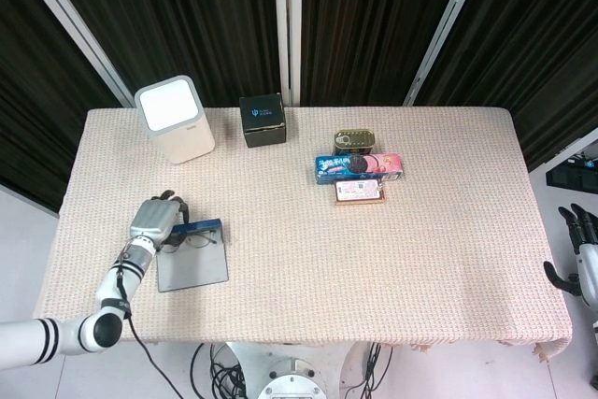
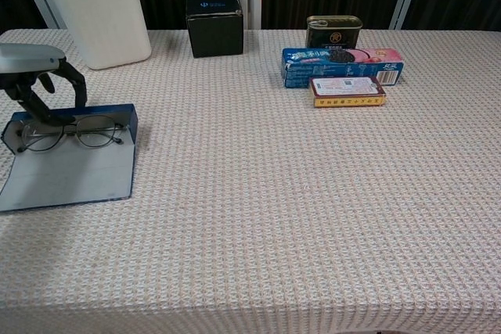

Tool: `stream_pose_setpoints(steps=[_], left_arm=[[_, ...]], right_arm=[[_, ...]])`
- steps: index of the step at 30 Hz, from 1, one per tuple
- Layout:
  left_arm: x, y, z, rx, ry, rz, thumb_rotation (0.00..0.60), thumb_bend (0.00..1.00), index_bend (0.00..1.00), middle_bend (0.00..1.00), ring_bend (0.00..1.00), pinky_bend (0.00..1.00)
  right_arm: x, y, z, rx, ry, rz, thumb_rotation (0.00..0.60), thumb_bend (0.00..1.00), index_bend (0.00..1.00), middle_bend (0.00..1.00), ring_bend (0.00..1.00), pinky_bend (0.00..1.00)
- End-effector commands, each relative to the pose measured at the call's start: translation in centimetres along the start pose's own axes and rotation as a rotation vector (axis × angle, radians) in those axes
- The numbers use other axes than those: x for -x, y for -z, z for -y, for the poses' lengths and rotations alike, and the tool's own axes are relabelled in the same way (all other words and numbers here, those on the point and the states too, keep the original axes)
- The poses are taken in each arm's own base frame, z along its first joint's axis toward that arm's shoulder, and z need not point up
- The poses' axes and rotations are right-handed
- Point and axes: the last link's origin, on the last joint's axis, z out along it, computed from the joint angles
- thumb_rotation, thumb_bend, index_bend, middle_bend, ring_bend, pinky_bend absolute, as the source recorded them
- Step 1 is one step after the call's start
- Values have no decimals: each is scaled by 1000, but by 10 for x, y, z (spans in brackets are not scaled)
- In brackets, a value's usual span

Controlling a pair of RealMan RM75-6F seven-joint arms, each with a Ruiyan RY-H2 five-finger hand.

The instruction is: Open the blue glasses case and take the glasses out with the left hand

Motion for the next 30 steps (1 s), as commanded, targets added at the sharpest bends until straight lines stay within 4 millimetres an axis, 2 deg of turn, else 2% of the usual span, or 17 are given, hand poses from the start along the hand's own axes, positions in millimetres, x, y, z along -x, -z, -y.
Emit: stream_pose_setpoints(steps=[1,10,30], left_arm=[[2,2,-1,19,-19,-76,600,412,564,257,82,228],[13,8,4,94,-34,-299,600,455,589,280,82,221],[26,1,12,120,-97,-365,600,455,590,288,87,213]], right_arm=[[0,0,0,0,1,1,600,280,0,0,0,0],[1,0,0,-1,3,4,600,279,0,0,0,0],[3,0,2,-3,10,14,600,280,0,0,0,0]])
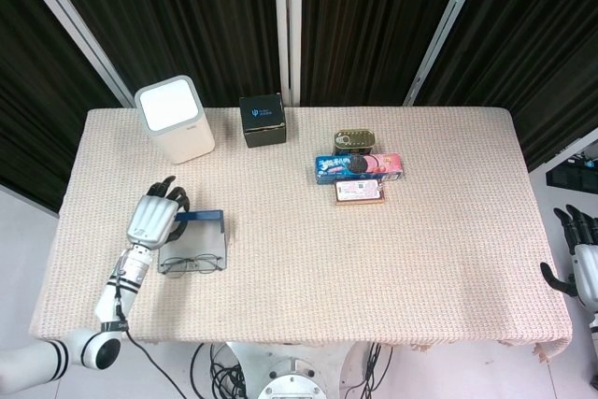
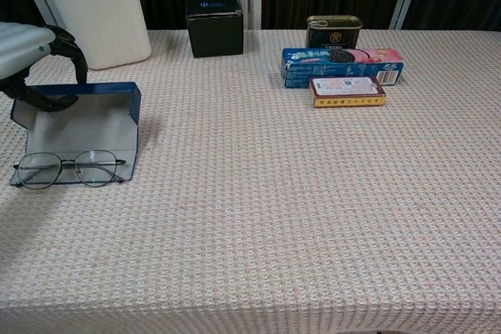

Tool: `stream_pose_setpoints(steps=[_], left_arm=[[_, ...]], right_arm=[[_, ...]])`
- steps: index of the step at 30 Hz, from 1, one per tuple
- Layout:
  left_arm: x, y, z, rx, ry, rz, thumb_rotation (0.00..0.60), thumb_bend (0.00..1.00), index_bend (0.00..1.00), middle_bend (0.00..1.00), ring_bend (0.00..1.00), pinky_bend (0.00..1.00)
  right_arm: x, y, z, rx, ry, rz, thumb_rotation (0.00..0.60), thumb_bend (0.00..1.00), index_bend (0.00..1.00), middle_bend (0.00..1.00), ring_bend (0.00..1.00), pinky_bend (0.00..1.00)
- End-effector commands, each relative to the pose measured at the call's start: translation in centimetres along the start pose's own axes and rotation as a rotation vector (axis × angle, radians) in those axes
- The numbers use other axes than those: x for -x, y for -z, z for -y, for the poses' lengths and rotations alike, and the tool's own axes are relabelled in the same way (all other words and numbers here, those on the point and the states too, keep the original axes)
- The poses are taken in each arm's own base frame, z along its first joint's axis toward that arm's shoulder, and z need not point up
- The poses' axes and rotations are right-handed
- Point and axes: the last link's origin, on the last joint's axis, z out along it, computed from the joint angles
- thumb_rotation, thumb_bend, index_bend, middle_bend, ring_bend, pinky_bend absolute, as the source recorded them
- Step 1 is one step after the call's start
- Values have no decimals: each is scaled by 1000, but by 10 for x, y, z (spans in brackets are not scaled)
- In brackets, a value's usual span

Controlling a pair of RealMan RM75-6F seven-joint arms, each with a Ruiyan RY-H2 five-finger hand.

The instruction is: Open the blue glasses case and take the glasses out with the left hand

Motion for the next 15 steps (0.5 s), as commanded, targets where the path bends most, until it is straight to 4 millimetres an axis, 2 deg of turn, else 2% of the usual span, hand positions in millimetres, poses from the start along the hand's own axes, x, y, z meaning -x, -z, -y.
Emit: stream_pose_setpoints(steps=[1,3,4,7,8,9,11,15], left_arm=[[1,-1,0,-2,-2,1,600,454,590,288,87,213],[1,-3,1,-1,-4,3,600,454,579,288,87,213],[2,-3,1,-1,-8,5,600,453,540,288,87,212],[3,-4,1,-6,-19,15,600,387,297,271,87,208],[3,-5,2,-10,-20,18,600,329,187,261,87,207],[3,-5,1,-14,-18,22,600,283,124,255,87,205],[3,-5,2,-25,-15,32,600,221,69,247,87,206],[0,-4,2,-49,-13,48,600,145,54,235,87,206]], right_arm=[[0,0,0,1,0,1,600,280,0,0,0,0],[0,0,-1,2,1,1,600,279,0,0,0,0],[0,0,-1,2,1,2,600,279,0,0,0,0],[0,0,-1,2,1,3,600,280,0,0,0,0],[1,0,-1,2,1,3,600,280,0,0,0,0],[1,0,-1,3,1,3,600,280,0,0,0,0],[1,0,-1,4,0,3,600,280,0,0,0,0],[0,0,-2,5,-1,1,600,280,0,0,0,0]])
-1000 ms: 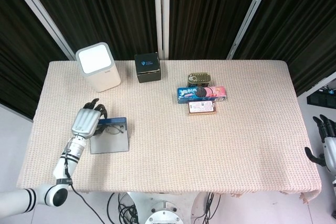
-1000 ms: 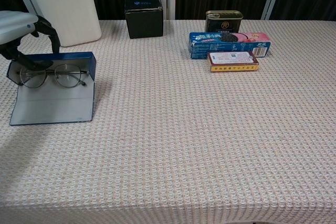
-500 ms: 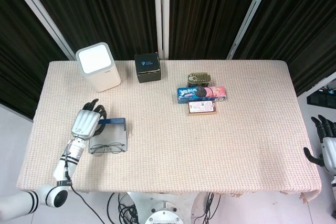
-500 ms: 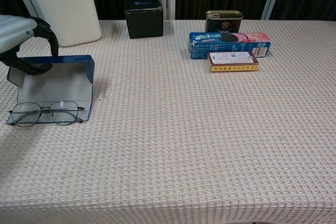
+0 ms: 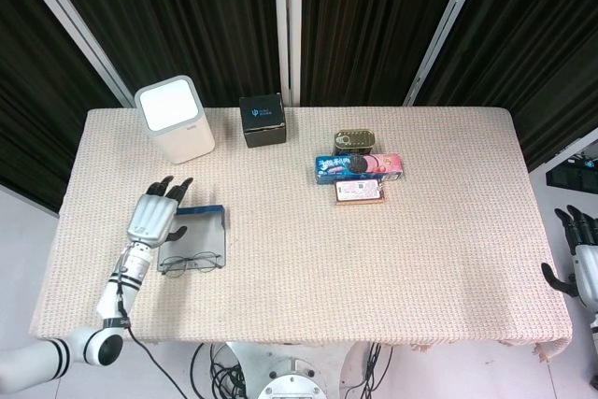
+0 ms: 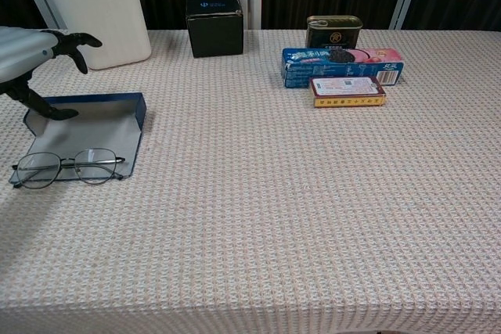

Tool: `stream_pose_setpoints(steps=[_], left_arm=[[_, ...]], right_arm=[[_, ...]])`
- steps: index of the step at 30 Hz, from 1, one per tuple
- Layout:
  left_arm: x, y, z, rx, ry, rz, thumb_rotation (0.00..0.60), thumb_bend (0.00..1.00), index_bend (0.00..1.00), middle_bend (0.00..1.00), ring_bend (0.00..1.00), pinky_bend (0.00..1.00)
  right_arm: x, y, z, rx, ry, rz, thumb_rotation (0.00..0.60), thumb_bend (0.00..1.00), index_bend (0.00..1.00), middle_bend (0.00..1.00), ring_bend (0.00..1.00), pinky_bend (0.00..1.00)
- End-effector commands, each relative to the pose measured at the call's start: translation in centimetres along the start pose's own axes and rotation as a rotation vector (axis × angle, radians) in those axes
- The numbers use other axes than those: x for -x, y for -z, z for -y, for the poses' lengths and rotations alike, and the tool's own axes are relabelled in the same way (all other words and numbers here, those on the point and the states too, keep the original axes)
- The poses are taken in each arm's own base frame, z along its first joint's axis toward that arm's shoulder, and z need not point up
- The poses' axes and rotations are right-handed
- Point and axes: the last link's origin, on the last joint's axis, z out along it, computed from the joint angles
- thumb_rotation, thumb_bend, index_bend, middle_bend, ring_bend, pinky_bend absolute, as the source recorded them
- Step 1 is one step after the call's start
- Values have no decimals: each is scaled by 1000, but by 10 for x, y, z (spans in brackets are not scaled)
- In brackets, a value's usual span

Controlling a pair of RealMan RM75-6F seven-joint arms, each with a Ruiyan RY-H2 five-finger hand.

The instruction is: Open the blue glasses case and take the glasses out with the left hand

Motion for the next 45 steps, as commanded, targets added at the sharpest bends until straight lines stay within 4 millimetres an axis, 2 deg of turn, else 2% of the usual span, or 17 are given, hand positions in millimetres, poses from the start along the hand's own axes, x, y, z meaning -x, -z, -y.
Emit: stream_pose_setpoints(steps=[1,6,10,13,19,22,28,33,45], left_arm=[[-3,2,0,-19,19,15,600,143,54,232,86,206],[-12,9,-3,-27,58,16,600,145,78,219,86,209],[-24,24,-7,-45,120,24,600,298,198,218,86,205],[-29,37,-11,-48,136,50,600,339,243,218,86,206],[-18,72,-18,-43,123,139,600,339,260,240,94,209],[-9,81,-21,-41,116,154,600,339,265,241,94,209],[6,88,-31,-23,128,164,600,338,282,242,94,209],[10,87,-36,-20,143,161,600,340,296,246,97,209],[22,82,-35,-45,152,155,600,378,350,252,106,210]], right_arm=[[-1,0,0,1,-1,-2,600,280,0,0,0,0],[-2,0,-1,0,-3,-6,600,280,0,0,0,0],[-3,0,0,-2,-6,-16,600,281,0,0,0,0],[-3,0,0,-3,-8,-18,600,288,0,0,0,0],[-6,-2,0,-9,-13,-34,600,288,0,0,0,0],[-8,-1,1,-15,-15,-42,600,288,0,0,0,0],[-9,2,2,-18,-15,-43,600,288,0,0,0,0],[-8,2,4,-23,-13,-40,600,288,0,0,0,0],[-6,1,6,-21,-5,-28,600,288,0,0,0,0]])
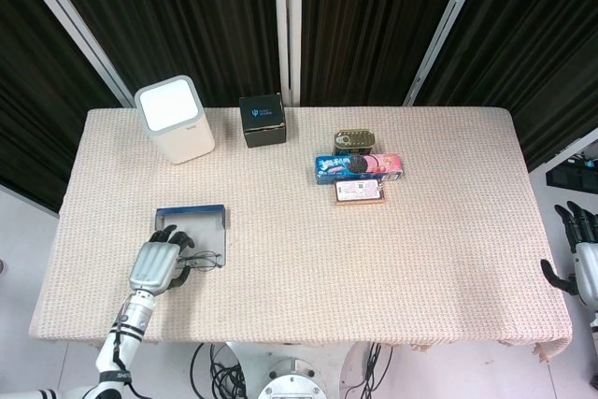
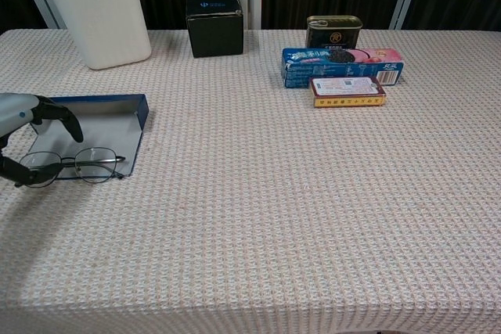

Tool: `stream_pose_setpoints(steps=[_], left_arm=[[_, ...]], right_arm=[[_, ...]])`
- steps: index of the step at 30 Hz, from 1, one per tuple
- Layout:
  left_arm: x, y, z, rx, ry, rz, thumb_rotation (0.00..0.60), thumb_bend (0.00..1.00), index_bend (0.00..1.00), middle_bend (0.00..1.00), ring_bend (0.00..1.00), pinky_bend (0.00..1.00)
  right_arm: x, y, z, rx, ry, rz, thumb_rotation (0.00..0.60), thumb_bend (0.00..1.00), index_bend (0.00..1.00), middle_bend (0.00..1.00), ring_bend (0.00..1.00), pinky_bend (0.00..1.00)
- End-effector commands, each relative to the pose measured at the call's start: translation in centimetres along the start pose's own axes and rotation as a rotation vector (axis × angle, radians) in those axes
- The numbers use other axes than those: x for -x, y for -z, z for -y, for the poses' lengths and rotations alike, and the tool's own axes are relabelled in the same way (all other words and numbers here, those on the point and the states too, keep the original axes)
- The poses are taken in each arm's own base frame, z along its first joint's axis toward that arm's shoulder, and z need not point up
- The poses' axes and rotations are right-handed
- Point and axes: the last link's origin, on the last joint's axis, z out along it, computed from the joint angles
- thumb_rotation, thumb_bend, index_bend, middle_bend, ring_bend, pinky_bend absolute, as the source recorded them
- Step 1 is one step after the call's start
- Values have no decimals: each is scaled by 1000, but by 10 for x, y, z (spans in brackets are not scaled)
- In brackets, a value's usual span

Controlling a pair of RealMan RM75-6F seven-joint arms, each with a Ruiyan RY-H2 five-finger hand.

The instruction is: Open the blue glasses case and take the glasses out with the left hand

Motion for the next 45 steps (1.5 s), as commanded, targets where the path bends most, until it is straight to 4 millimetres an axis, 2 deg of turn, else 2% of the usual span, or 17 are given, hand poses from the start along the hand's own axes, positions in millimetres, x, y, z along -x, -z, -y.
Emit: stream_pose_setpoints(steps=[1,16,21,36,45], left_arm=[[3,-2,0,-4,7,7,600,378,350,252,106,210],[12,-9,4,-21,18,36,600,378,414,260,106,211],[15,-9,4,-22,10,45,600,378,430,262,108,238],[16,-6,1,-7,32,30,600,389,619,296,129,251],[12,3,-6,21,44,10,600,417,655,310,134,254]], right_arm=[[0,0,0,0,1,2,600,288,0,0,0,0],[3,0,-3,10,3,15,600,289,0,0,0,0],[3,0,-3,12,2,12,600,288,0,0,0,0],[4,-1,-3,12,7,20,600,288,0,0,0,0],[5,0,-2,9,9,24,600,288,0,0,0,0]])
